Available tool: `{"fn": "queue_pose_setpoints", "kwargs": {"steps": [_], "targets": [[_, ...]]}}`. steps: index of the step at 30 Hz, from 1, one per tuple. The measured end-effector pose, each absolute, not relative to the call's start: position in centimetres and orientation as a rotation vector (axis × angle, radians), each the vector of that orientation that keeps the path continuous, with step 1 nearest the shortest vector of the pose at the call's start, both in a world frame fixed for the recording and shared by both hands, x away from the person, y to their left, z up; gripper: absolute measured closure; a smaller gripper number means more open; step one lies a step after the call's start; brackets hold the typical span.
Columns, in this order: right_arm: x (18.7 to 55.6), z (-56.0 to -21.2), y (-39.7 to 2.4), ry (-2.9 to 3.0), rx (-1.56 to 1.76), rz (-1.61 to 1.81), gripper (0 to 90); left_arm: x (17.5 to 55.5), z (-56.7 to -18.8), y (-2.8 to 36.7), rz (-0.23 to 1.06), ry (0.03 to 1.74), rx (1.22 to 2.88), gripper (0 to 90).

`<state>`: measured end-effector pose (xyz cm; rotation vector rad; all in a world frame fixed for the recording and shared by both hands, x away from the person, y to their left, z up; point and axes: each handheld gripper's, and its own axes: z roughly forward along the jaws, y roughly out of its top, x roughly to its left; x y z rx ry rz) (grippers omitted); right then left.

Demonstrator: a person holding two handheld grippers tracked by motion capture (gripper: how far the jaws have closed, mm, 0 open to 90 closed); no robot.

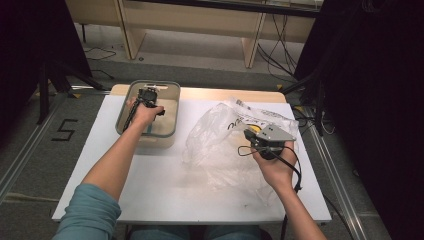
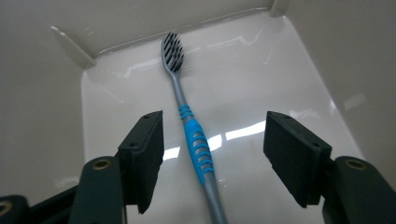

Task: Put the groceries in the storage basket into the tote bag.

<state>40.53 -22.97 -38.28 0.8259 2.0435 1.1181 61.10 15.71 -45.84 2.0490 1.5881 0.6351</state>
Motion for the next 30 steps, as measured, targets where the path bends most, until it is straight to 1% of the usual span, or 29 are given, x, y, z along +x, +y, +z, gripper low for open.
{"fn": "queue_pose_setpoints", "kwargs": {"steps": [13, 30], "targets": [[40.6, -38.4, -22.9, 2.048, 0.821, 1.117, 90.0, 61.2, -46.8, 16.2, 0.531, 1.66, 2.025, 46.4], [40.6, -38.4, -22.8, 2.05, 0.817, 1.115, 90.0, 61.3, -47.1, 16.4, 0.505, 1.682, 2.018, 51.4]]}}
